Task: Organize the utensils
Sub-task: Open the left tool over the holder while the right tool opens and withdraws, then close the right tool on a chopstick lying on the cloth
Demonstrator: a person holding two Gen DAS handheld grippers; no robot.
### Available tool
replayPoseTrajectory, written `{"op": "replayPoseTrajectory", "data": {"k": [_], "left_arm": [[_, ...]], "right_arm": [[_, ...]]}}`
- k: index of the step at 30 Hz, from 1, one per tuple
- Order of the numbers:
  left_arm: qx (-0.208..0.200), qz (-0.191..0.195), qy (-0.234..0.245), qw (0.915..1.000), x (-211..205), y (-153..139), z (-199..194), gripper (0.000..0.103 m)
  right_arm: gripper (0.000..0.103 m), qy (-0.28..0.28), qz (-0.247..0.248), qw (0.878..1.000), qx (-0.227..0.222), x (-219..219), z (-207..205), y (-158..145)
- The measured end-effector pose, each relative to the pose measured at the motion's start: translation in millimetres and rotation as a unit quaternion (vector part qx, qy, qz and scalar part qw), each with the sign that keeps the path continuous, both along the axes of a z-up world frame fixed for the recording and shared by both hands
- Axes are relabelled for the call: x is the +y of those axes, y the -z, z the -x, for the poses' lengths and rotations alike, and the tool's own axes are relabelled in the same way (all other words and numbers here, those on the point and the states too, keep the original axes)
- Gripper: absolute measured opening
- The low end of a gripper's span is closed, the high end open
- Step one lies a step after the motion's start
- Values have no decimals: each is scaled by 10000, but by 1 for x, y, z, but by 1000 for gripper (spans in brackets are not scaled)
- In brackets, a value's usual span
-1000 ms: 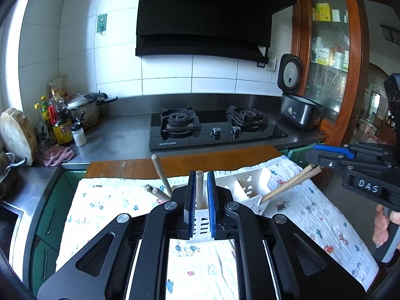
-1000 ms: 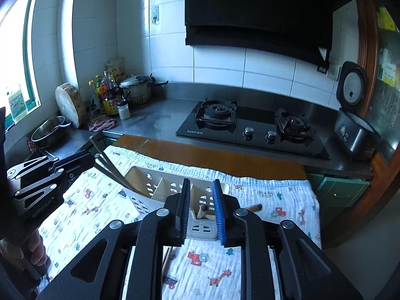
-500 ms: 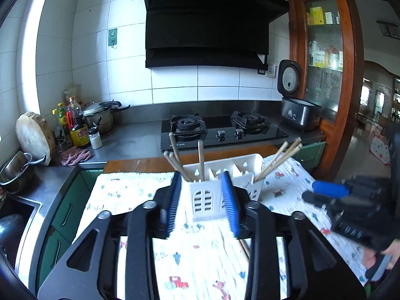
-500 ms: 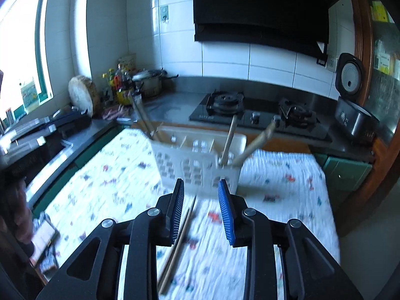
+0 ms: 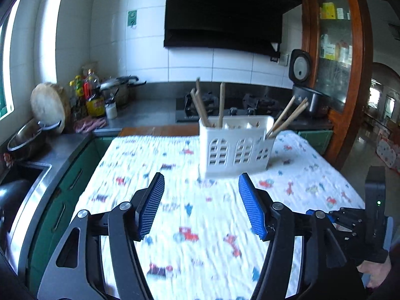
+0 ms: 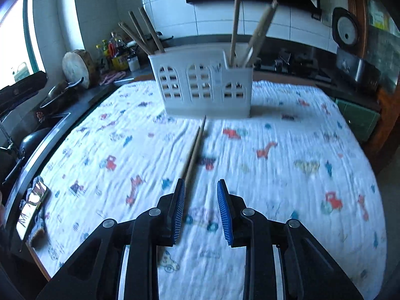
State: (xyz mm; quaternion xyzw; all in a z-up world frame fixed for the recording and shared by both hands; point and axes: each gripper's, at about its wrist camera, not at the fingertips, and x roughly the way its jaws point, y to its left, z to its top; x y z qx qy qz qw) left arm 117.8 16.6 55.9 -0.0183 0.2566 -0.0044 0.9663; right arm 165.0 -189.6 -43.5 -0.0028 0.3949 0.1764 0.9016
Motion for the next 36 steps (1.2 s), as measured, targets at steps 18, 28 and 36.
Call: {"op": "replayPoseTrajectory", "data": {"k": [18, 28, 36], "left_arm": [[539, 338, -408, 9971, 38, 55, 23, 62], [761, 408, -258, 9959, 28, 71, 23, 62], [1087, 508, 206, 9926, -9, 92, 24, 62]], "right_arm": [[9, 117, -230, 9983, 514, 26, 2, 52], [8, 260, -44, 9988, 405, 29, 1, 52], [8, 337, -131, 9993, -65, 5, 21, 27]]}}
